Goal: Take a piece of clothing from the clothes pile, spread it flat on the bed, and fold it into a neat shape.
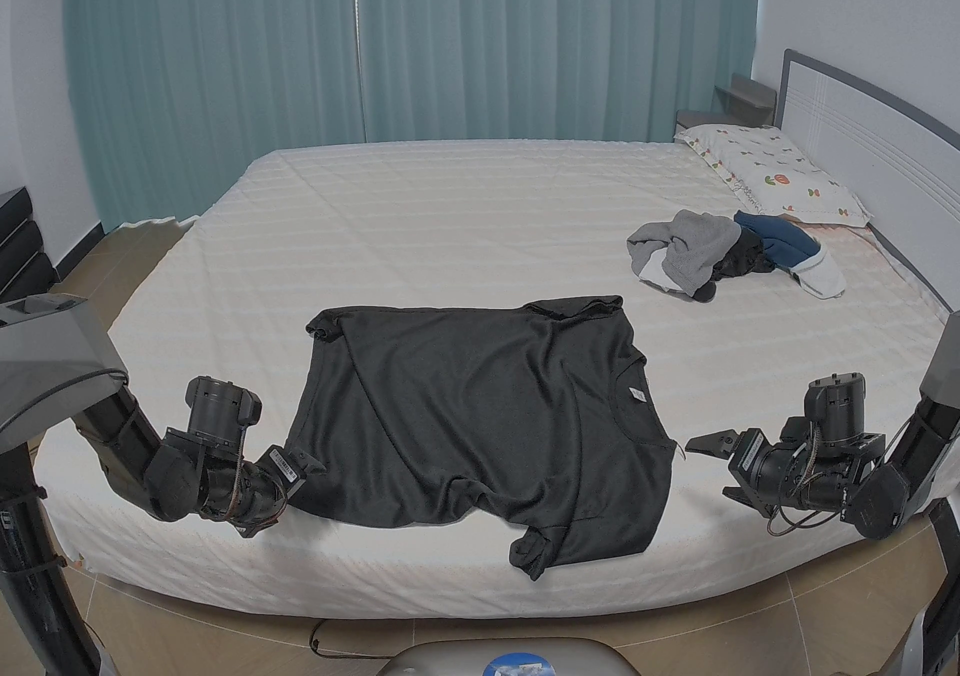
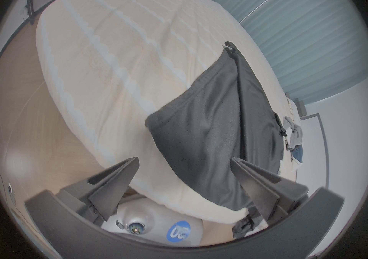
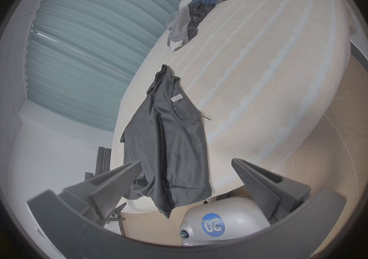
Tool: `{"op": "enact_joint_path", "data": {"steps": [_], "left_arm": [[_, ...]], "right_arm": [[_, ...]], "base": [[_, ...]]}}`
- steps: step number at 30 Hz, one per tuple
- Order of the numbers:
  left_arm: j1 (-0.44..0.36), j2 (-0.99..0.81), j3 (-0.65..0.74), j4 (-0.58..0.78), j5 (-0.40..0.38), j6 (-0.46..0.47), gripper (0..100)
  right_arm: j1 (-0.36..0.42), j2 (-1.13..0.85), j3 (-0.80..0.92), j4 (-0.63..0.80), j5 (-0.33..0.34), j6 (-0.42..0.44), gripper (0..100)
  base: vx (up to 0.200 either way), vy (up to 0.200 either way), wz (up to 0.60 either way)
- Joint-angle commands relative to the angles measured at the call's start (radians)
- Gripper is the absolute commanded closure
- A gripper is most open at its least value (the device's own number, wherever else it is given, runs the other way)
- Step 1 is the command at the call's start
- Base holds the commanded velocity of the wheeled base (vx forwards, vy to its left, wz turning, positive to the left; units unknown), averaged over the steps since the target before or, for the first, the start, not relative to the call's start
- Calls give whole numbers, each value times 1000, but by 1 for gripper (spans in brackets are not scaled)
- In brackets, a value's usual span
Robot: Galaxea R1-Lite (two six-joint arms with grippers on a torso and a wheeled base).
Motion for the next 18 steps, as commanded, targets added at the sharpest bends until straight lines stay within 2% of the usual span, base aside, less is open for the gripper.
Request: {"op": "enact_joint_path", "data": {"steps": [1, 7, 13, 14, 18], "left_arm": [[5, 87, -26, -57, 44, 11, 0], [6, 118, -41, -122, 60, 11, 0], [11, 149, -59, -126, 126, 11, 0], [18, 149, -62, -126, 136, 11, 100], [32, 137, -38, -125, 146, -3, 100]], "right_arm": [[3, 8, 1, 1, 2, 0, 0], [12, 14, 2, 1, 0, -1, 0], [14, 14, 2, 1, -1, -1, 0], [14, 14, 2, 1, -1, -1, 0], [16, 23, 7, 1, 3, -3, 0]], "base": [[0, 0, 0], [0, 0, 0], [0, 0, 0], [0, 0, 0], [0, 0, 0]]}}
